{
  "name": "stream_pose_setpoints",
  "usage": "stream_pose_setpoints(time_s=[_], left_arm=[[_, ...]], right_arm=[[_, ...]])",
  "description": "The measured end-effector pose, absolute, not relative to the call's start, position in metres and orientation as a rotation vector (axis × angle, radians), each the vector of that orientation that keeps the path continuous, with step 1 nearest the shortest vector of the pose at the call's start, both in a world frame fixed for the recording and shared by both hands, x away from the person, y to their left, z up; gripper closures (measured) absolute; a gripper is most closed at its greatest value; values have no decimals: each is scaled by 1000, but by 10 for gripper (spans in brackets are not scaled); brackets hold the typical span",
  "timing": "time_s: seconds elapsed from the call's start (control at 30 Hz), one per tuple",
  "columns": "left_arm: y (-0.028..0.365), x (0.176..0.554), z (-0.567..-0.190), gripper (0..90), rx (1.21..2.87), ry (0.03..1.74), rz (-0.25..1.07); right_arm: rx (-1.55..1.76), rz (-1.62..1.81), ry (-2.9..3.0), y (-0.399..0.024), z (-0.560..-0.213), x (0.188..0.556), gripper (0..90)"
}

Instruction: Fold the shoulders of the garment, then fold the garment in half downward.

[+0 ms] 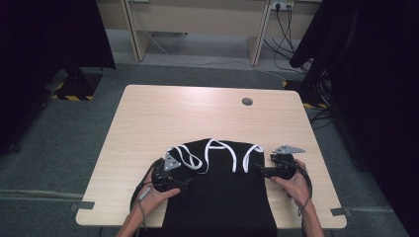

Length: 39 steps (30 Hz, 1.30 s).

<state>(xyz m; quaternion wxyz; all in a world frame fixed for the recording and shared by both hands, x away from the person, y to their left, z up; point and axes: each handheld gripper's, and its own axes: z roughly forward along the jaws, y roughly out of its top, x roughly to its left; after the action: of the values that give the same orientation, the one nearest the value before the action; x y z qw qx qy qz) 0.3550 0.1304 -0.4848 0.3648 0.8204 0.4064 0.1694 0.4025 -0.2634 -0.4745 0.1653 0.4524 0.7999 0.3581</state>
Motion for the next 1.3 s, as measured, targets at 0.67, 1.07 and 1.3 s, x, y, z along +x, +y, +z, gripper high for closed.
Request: stream_pose_setpoints(time_s=[0.67, 1.07, 1.3], left_arm=[[143, 367, -476, 51, 2018, 1088, 387], [146, 400, -467, 47, 1983, 1163, 389], [142, 419, -466, 45, 2007, 1199, 411]], right_arm=[[1241, 1086, 2283, -259, -462, 410, 170], [1244, 1113, 2291, -250, -458, 433, 166], [1266, 1106, 2299, -244, -458, 452, 166]])
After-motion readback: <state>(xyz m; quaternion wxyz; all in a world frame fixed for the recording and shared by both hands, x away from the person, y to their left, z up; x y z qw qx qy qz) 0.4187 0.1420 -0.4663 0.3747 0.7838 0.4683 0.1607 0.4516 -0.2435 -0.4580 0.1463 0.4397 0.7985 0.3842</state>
